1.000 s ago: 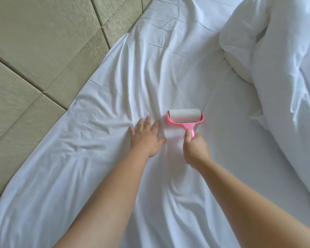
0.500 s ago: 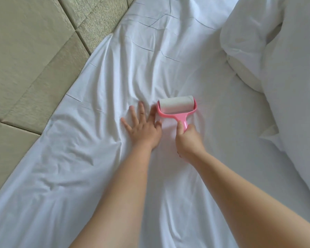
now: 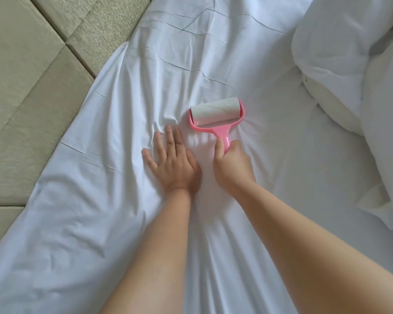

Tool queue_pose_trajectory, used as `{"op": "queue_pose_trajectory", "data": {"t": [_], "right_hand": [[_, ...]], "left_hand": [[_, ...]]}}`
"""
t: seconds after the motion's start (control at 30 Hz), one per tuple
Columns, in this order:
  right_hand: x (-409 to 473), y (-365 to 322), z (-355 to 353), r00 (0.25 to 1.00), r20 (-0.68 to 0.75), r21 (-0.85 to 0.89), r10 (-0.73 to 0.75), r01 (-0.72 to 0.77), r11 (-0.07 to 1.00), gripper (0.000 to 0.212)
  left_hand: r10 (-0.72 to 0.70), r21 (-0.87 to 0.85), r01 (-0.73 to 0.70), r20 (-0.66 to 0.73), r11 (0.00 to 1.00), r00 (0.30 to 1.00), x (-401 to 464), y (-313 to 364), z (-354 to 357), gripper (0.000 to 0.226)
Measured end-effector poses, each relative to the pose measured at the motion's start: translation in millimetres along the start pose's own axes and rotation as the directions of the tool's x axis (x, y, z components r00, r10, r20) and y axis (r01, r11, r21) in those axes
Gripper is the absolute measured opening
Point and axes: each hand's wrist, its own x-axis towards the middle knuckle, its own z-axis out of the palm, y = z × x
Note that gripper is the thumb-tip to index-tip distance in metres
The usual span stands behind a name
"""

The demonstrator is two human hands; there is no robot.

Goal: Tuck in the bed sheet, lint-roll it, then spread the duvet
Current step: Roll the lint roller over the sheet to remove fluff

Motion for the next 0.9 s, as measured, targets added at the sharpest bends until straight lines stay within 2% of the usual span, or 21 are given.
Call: {"op": "queue_pose_trajectory", "data": {"t": [0.1, 0.5, 0.6, 0.73, 0.9], "right_hand": [[12, -10, 0, 1.000, -0.014, 0.006, -0.012, 0.012, 1.000, 0.042], [15, -17, 2, 0.998, -0.062, -0.027, -0.015, 0.013, 1.000, 0.042], [3, -5, -1, 0.998, -0.067, -0.043, -0.018, 0.015, 0.999, 0.038], [-18, 8, -6, 0.998, -0.056, -0.056, -0.003, 0.000, 0.998, 0.039], [-51, 28, -12, 0.999, -0.032, -0.032, 0.027, -0.028, 0.999, 0.045]], "left_hand": [[0.026, 0.002, -0.026, -0.040, 1.000, 0.999, -1, -1, 5, 0.056], [0.043, 0.042, -0.044, 0.014, 0.998, 0.999, 1, -1, 3, 0.056], [0.034, 0.057, -0.038, 0.070, 0.998, 0.997, 1, 2, -5, 0.059], [-0.004, 0.092, -0.017, 0.221, 0.996, 0.975, 5, 4, -17, 0.060], [0.125, 0.133, -0.180, 0.342, 0.975, 0.931, -13, 0, -38, 0.059]]}}
